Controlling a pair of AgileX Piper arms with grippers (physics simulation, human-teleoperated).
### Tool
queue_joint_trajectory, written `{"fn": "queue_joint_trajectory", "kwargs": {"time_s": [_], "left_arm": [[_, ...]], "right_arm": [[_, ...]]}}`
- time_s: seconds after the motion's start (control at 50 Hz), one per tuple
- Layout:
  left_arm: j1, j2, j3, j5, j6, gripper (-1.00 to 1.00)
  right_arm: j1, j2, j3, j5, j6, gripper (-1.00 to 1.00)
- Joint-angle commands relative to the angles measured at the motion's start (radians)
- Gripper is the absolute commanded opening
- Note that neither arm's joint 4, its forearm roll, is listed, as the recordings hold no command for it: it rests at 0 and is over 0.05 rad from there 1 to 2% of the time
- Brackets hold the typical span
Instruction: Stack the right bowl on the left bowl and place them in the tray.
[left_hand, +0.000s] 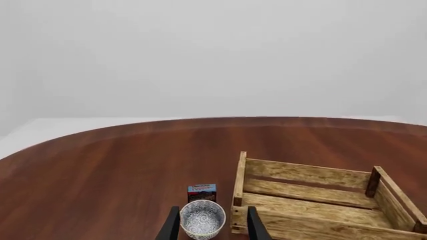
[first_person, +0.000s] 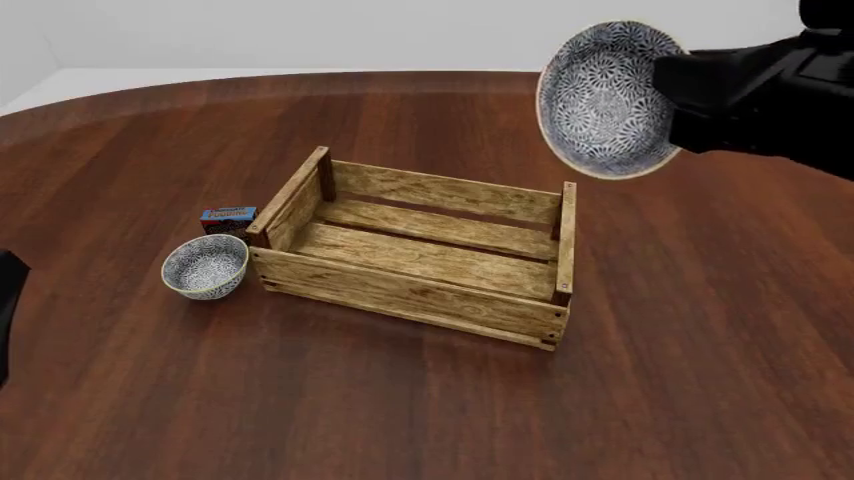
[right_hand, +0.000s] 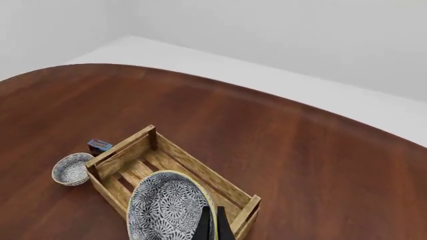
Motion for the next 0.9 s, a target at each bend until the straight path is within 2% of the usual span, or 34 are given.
{"fn": "queue_joint_trajectory", "kwargs": {"time_s": [0.02,0.16,0.26,0.38,0.56,0.74,0.9], "left_arm": [[-0.076,0.111,-0.056,-0.058,-0.026,1.00],[-0.130,0.194,-0.124,-0.100,0.035,1.00],[-0.142,0.257,-0.169,-0.128,0.045,1.00],[-0.209,0.316,-0.224,-0.157,0.070,1.00],[-0.270,0.468,-0.283,-0.253,0.081,1.00],[-0.376,0.654,-0.343,-0.356,0.067,1.00],[-0.464,0.763,-0.403,-0.377,0.078,1.00]], "right_arm": [[0.081,0.069,-0.008,-0.089,0.033,-1.00],[0.088,0.111,-0.015,-0.142,0.011,-1.00],[0.100,0.135,-0.019,-0.163,0.026,-1.00],[0.112,0.175,-0.029,-0.181,0.018,-1.00],[0.143,0.231,-0.040,-0.205,0.026,-1.00],[0.156,0.263,-0.046,-0.216,0.027,-1.00],[0.163,0.273,-0.048,-0.218,0.032,-1.00]]}}
